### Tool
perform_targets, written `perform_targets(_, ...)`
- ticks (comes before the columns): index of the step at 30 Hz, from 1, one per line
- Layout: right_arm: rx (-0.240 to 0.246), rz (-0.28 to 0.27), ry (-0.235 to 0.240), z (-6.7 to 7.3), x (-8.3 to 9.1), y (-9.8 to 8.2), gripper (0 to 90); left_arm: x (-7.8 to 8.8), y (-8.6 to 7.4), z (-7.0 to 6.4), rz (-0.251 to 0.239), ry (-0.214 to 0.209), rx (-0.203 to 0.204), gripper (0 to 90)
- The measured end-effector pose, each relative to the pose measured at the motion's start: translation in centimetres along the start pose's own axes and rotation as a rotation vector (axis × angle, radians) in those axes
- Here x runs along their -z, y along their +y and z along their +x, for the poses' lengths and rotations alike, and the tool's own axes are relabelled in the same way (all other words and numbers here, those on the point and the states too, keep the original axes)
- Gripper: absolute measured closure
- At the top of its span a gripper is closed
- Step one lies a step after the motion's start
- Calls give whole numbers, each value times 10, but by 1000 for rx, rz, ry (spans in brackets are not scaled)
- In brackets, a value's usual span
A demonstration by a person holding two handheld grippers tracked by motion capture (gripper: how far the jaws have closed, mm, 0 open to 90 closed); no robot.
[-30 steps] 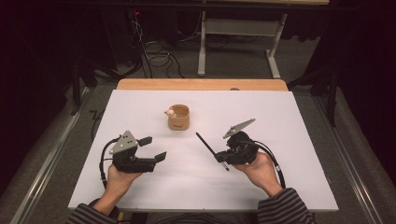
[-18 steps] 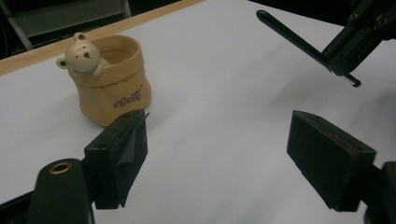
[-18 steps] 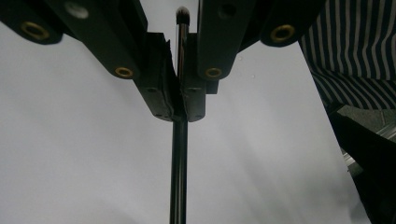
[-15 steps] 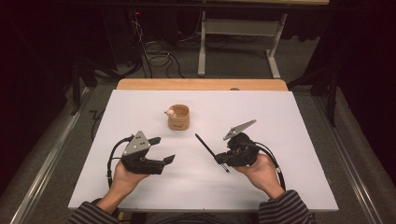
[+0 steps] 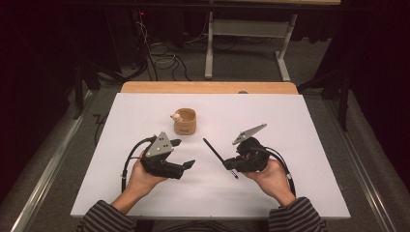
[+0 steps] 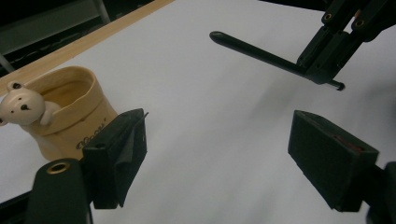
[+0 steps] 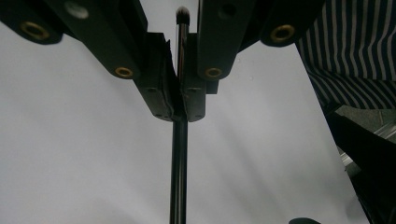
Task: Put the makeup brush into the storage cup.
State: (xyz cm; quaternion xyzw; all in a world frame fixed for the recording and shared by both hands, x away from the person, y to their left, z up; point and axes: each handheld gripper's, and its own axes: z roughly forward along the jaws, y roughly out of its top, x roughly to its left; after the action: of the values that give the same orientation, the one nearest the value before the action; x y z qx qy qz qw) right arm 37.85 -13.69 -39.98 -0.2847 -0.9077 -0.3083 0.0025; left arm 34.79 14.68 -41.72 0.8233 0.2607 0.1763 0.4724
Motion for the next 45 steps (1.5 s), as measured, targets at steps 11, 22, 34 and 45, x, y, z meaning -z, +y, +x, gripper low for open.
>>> perform_targets(11, -21, 20, -5, -4, 2, -1, 858, -17, 11, -1, 22, -44, -38, 189)
perform_targets(22, -3, 57, 8, 2, -5, 12, 858, -23, 11, 3, 45, -29, -42, 185)
perform_targets(34, 16, 86, 26, 5, -7, 21, 857, -28, 15, 0, 58, -16, -79, 183)
perform_targets(45, 20, 112, 37, 8, -8, 24, 858, -29, 18, -3, 75, 0, -124, 184)
